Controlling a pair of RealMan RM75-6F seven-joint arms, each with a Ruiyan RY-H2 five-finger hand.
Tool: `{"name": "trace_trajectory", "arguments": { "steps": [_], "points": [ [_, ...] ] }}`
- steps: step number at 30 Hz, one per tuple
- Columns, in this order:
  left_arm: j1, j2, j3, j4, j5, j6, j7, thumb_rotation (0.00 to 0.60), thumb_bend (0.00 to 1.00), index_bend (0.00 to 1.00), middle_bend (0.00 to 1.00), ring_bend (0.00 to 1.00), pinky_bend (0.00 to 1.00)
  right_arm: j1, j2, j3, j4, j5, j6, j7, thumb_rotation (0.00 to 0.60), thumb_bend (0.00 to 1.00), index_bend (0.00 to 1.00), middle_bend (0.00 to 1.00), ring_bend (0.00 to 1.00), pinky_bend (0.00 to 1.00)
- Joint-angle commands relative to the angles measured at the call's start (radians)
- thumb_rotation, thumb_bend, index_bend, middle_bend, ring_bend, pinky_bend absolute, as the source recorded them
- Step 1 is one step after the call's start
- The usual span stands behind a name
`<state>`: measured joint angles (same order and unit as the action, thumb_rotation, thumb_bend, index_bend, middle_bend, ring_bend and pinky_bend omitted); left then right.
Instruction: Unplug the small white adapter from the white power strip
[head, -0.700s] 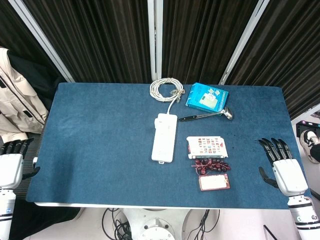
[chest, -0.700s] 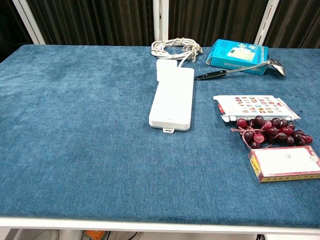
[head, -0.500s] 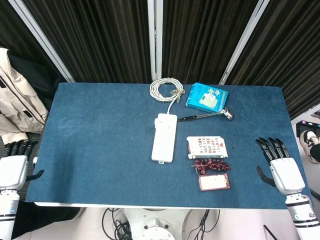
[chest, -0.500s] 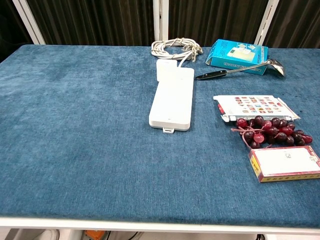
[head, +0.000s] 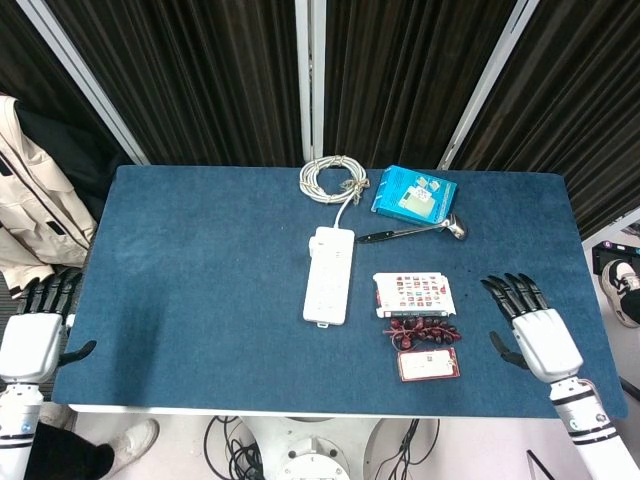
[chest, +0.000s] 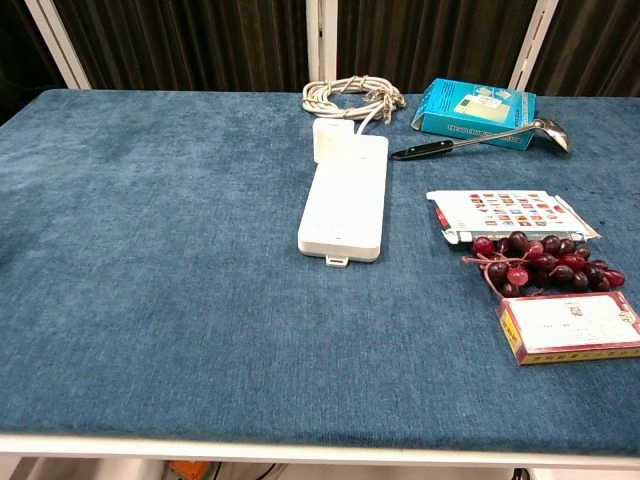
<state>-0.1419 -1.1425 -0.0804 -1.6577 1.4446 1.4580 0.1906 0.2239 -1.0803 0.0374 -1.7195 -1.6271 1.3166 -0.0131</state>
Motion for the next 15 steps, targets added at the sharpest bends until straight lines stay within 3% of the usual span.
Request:
{"name": "trace_trajectory", "arguments": {
  "steps": [1, 8, 11, 15],
  "points": [
    [-0.038, -0.008, -0.018, 0.002, 0.017, -0.029, 0.006, 0.6, 0.11, 0.0, 0.0, 0.0, 0.0, 0.113, -0.043, 0.005, 0.001, -0.046, -0.14, 0.032, 0.6, 0.34, 0.0, 0.07, 0.0, 0.0],
    [-0.238, -0.044, -0.09, 0.035, 0.111, -0.189, -0.067, 0.6, 0.1, 0.06, 0.05, 0.0, 0.04, 0.357, -0.186, 0.064, 0.05, -0.014, -0.439, 0.106, 0.6, 0.46, 0.0, 0.09, 0.0, 0.0],
    [-0.352, -0.084, -0.124, 0.073, 0.143, -0.283, -0.122, 0.6, 0.1, 0.17, 0.14, 0.02, 0.13, 0.426, -0.248, 0.081, 0.089, 0.028, -0.525, 0.135, 0.6, 0.54, 0.01, 0.13, 0.0, 0.0],
    [-0.514, -0.164, -0.158, 0.164, 0.154, -0.437, -0.205, 0.6, 0.12, 0.24, 0.17, 0.06, 0.18, 0.482, -0.328, 0.089, 0.154, 0.072, -0.588, 0.151, 0.6, 0.57, 0.04, 0.13, 0.0, 0.0]
  ]
}}
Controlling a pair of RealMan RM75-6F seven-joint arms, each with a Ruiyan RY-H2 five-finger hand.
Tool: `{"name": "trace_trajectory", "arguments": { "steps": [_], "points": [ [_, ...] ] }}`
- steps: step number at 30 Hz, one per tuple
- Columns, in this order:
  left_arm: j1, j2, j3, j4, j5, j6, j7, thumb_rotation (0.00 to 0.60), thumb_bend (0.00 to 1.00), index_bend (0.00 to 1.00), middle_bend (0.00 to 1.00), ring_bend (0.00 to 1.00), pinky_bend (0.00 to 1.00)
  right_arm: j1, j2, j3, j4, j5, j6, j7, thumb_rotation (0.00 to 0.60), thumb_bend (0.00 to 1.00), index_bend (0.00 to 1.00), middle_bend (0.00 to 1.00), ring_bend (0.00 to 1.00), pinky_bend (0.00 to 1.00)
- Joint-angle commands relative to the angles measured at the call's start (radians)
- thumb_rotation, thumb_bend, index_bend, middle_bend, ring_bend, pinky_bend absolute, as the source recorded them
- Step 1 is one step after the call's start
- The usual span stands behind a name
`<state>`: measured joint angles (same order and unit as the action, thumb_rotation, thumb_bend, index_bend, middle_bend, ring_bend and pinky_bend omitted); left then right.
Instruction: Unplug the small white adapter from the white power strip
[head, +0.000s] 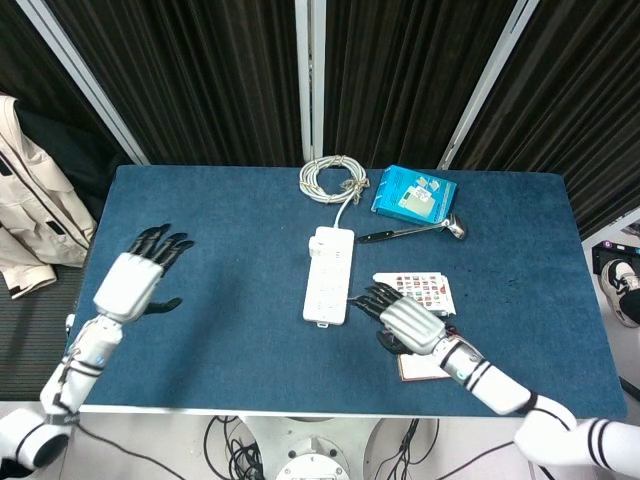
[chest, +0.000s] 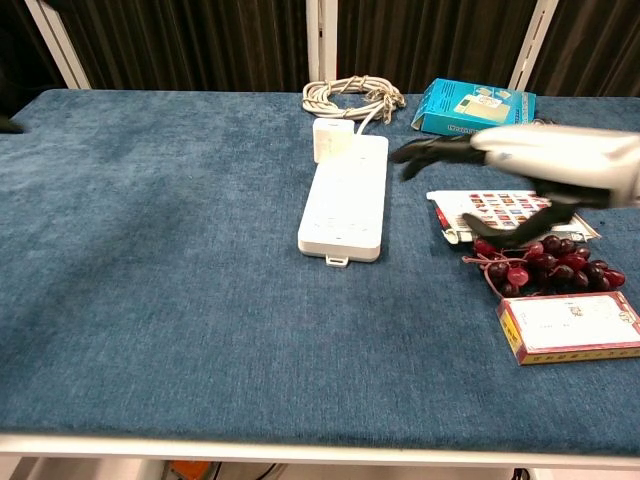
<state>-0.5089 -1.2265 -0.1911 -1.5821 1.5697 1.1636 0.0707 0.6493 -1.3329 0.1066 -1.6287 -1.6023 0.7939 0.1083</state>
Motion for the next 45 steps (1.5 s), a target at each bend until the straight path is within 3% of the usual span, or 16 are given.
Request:
{"name": "trace_trajectory", "arguments": {
  "steps": [1, 10, 20, 30, 41, 45],
  "points": [
    [-0.184, -0.101, -0.056, 0.114, 0.026, -0.177, -0.099, 0.6, 0.12, 0.24, 0.17, 0.06, 0.18, 0.068, -0.091, 0.021, 0.079, 0.056, -0.077, 0.031, 0.6, 0.57, 0.03, 0.12, 0.0, 0.0],
    [-0.483, -0.335, -0.095, 0.449, 0.01, -0.395, -0.206, 0.6, 0.13, 0.25, 0.24, 0.12, 0.21, 0.131, -0.201, 0.025, 0.187, 0.089, -0.092, 0.05, 0.6, 0.58, 0.04, 0.11, 0.0, 0.0],
    [-0.657, -0.489, -0.032, 0.734, 0.042, -0.477, -0.328, 0.6, 0.15, 0.3, 0.24, 0.15, 0.28, 0.156, -0.271, -0.01, 0.288, 0.08, -0.077, 0.132, 0.6, 0.58, 0.06, 0.11, 0.0, 0.0],
    [-0.74, -0.576, 0.036, 0.89, 0.061, -0.495, -0.416, 0.6, 0.2, 0.33, 0.28, 0.22, 0.41, 0.165, -0.291, -0.038, 0.327, 0.072, -0.056, 0.18, 0.6, 0.58, 0.06, 0.11, 0.0, 0.0],
    [-0.796, -0.654, 0.113, 1.045, 0.084, -0.509, -0.485, 0.6, 0.21, 0.36, 0.3, 0.27, 0.47, 0.17, -0.297, -0.055, 0.343, 0.088, -0.051, 0.189, 0.6, 0.58, 0.06, 0.11, 0.0, 0.0],
    [-0.8, -0.692, 0.116, 1.095, 0.074, -0.488, -0.504, 0.6, 0.24, 0.41, 0.37, 0.35, 0.52, 0.174, -0.299, -0.057, 0.346, 0.093, -0.053, 0.189, 0.6, 0.59, 0.06, 0.12, 0.0, 0.0]
  ]
}}
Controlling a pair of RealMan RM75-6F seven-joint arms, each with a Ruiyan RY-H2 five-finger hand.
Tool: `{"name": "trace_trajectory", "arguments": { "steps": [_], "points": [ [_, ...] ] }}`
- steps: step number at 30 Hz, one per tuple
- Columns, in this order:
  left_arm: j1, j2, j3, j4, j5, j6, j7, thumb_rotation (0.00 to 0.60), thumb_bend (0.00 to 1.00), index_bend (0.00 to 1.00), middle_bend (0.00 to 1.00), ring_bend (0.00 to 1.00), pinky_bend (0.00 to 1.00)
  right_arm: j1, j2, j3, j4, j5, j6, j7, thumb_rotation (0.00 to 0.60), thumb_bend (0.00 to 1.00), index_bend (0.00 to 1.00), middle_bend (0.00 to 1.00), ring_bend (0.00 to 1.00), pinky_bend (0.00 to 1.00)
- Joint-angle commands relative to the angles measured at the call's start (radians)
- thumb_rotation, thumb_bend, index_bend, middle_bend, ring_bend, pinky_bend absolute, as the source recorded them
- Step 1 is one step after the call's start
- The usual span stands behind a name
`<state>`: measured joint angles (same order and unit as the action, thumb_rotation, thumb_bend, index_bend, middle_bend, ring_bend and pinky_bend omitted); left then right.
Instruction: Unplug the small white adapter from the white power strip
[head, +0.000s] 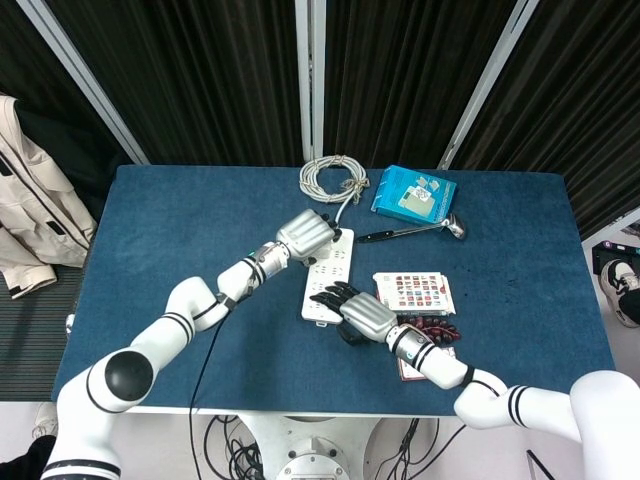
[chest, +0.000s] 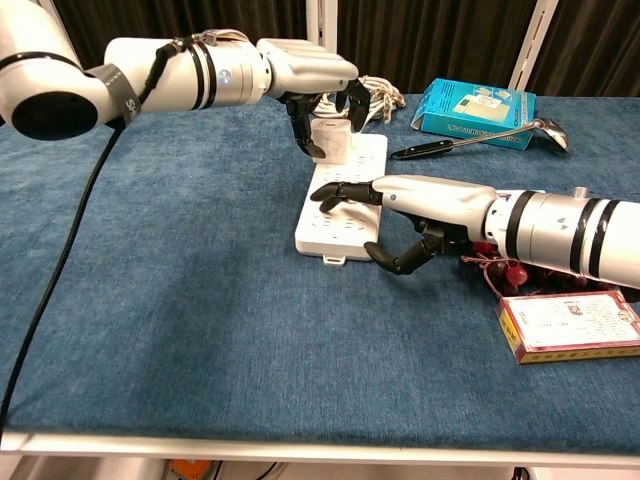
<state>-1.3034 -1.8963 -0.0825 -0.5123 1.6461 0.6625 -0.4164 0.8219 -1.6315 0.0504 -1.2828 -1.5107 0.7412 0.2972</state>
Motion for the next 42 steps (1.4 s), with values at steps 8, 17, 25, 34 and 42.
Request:
{"name": "trace_trajectory", "arguments": {
  "steps": [8, 17, 25, 34, 42],
  "points": [
    [-0.023, -0.063, 0.044, 0.107, 0.001, 0.003, -0.057, 0.6, 0.32, 0.47, 0.5, 0.49, 0.65, 0.004, -0.006, -0.007, 0.008, 0.009, 0.001, 0.013, 0.6, 0.59, 0.06, 0.12, 0.0, 0.0],
    [-0.011, -0.103, 0.056, 0.185, -0.012, 0.051, -0.088, 0.6, 0.43, 0.57, 0.71, 0.66, 0.82, 0.011, -0.01, -0.014, 0.017, 0.014, -0.009, 0.021, 0.6, 0.59, 0.06, 0.12, 0.0, 0.0],
    [0.002, -0.11, 0.069, 0.221, -0.02, 0.061, -0.131, 0.6, 0.46, 0.6, 0.72, 0.67, 0.82, 0.008, -0.013, -0.019, 0.021, 0.025, -0.012, 0.021, 0.6, 0.59, 0.06, 0.12, 0.0, 0.0],
    [0.011, -0.104, 0.081, 0.227, -0.021, 0.107, -0.125, 0.6, 0.45, 0.6, 0.72, 0.67, 0.82, 0.005, -0.014, -0.02, 0.021, 0.03, -0.004, 0.019, 0.6, 0.59, 0.06, 0.12, 0.0, 0.0],
    [0.067, -0.036, 0.036, 0.173, -0.073, 0.216, -0.066, 0.6, 0.45, 0.58, 0.69, 0.62, 0.8, -0.008, -0.009, -0.015, 0.016, 0.005, 0.058, 0.013, 0.6, 0.59, 0.06, 0.12, 0.0, 0.0]
  ]
}}
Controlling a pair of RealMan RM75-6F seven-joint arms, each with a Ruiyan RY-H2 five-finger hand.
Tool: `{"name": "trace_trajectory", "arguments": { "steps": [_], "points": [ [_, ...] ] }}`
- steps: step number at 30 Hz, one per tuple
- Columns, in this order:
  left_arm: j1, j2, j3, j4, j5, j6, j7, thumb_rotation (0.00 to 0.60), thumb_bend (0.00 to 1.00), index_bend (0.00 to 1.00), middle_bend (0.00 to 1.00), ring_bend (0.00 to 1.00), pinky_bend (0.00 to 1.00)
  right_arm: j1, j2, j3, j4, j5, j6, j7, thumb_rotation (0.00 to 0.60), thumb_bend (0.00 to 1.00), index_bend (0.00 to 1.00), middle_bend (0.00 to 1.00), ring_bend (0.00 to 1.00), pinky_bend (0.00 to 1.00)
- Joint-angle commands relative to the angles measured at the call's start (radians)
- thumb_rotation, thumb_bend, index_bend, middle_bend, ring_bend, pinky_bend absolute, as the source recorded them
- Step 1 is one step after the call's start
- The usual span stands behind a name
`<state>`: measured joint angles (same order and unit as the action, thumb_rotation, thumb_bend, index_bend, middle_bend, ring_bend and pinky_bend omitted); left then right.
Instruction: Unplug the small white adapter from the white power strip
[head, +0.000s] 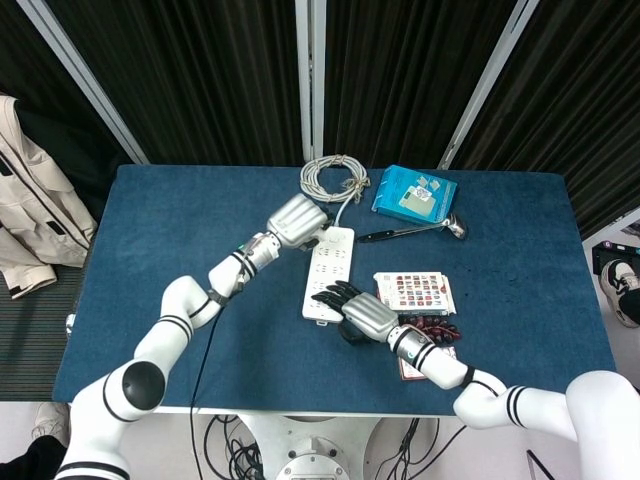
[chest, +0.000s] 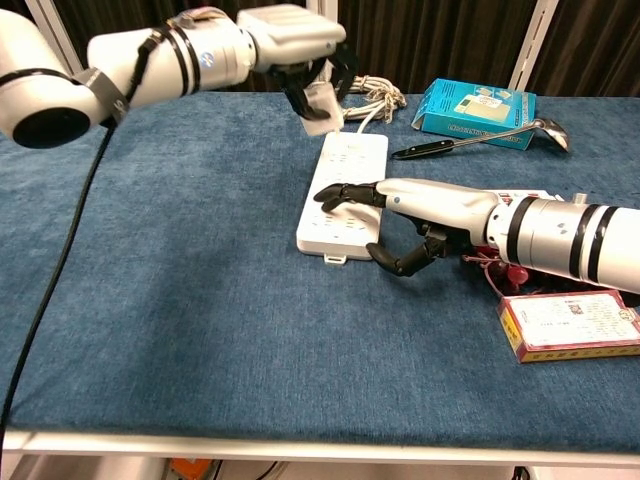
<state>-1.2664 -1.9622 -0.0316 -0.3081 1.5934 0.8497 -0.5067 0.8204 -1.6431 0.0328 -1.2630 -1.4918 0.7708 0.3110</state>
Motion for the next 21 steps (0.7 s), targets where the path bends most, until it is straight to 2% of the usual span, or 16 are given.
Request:
{"name": "trace_trajectory", "arguments": {
  "steps": [1, 4, 7, 10, 12, 14, 17, 21],
  "points": [
    [0.044, 0.042, -0.018, -0.045, -0.027, 0.034, 0.034, 0.6, 0.45, 0.56, 0.67, 0.59, 0.77, -0.01, 0.004, 0.003, -0.006, -0.021, 0.043, 0.001, 0.6, 0.59, 0.06, 0.12, 0.0, 0.0],
    [0.087, 0.086, -0.019, -0.107, -0.049, 0.013, 0.077, 0.6, 0.45, 0.5, 0.6, 0.52, 0.68, -0.019, 0.011, 0.004, -0.017, -0.045, 0.091, 0.005, 0.6, 0.59, 0.06, 0.12, 0.0, 0.0],
    [0.124, 0.127, -0.013, -0.185, -0.071, -0.031, 0.134, 0.6, 0.39, 0.4, 0.5, 0.41, 0.53, -0.03, 0.025, 0.003, -0.036, -0.068, 0.136, 0.003, 0.6, 0.59, 0.06, 0.11, 0.0, 0.0],
    [0.155, 0.161, -0.025, -0.266, -0.111, -0.074, 0.205, 0.6, 0.28, 0.27, 0.36, 0.22, 0.28, -0.045, 0.05, -0.001, -0.067, -0.088, 0.183, -0.013, 0.6, 0.58, 0.06, 0.11, 0.0, 0.0],
    [0.18, 0.186, -0.049, -0.333, -0.149, -0.072, 0.261, 0.6, 0.21, 0.18, 0.26, 0.11, 0.16, -0.059, 0.083, -0.001, -0.104, -0.094, 0.212, -0.025, 0.6, 0.54, 0.06, 0.11, 0.0, 0.0],
    [0.216, 0.223, -0.075, -0.413, -0.184, -0.034, 0.306, 0.6, 0.16, 0.14, 0.21, 0.07, 0.12, -0.077, 0.133, -0.001, -0.155, -0.096, 0.244, -0.052, 0.6, 0.47, 0.06, 0.11, 0.0, 0.0],
    [0.29, 0.302, -0.101, -0.556, -0.23, 0.045, 0.362, 0.6, 0.13, 0.12, 0.19, 0.06, 0.11, -0.118, 0.232, -0.002, -0.246, -0.087, 0.299, -0.12, 0.6, 0.35, 0.06, 0.1, 0.0, 0.0],
    [0.426, 0.44, -0.109, -0.76, -0.281, 0.186, 0.427, 0.6, 0.11, 0.12, 0.19, 0.06, 0.1, -0.195, 0.38, -0.012, -0.371, -0.05, 0.373, -0.238, 0.6, 0.27, 0.04, 0.1, 0.0, 0.0]
  ]
}}
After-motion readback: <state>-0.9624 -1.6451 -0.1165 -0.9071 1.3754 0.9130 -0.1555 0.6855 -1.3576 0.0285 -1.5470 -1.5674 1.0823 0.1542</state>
